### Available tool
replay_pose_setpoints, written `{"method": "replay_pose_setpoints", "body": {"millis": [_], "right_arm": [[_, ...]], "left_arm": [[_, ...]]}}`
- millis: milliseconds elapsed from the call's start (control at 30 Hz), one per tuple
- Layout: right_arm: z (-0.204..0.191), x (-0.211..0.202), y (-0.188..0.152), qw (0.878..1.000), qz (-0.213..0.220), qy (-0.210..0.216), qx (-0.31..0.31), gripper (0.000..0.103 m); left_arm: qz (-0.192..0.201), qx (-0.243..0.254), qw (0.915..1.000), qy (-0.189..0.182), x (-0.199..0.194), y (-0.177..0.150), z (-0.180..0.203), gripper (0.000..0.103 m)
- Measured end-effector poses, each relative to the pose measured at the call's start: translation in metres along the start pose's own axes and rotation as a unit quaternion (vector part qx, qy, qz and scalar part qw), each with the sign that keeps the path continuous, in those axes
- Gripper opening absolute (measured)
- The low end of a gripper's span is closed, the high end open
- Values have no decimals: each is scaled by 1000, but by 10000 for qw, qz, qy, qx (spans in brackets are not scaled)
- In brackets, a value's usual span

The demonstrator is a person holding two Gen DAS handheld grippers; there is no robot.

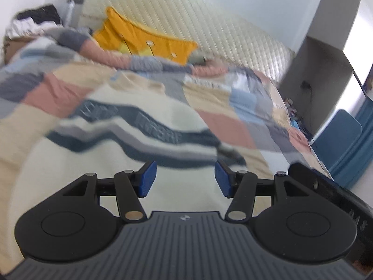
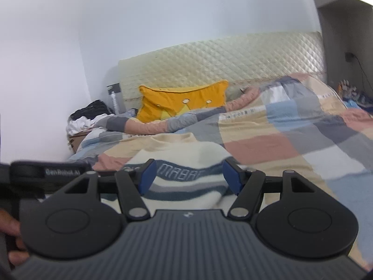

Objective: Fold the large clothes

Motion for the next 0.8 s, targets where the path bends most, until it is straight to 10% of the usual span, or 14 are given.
{"method": "replay_pose_setpoints", "body": {"millis": [433,800], "right_arm": [[107,16,-10,9910,-5,-1093,773,66],[144,30,-29,9808,-166,-1517,1217,66]], "left_arm": [[-1113,58,9900,-863,86,-72,85,60],[-1962,835,9746,-692,150,-126,132,56]]}}
Point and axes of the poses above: each gripper's, at about its wrist camera, not at the fingertips, and x roughly the way its jaws point, z to its right, y to its top, the point moved 6 cm from there along x, roughly the way its jaws point, and after that the axes turned 11 degrees about z, right-handed, at the moved point
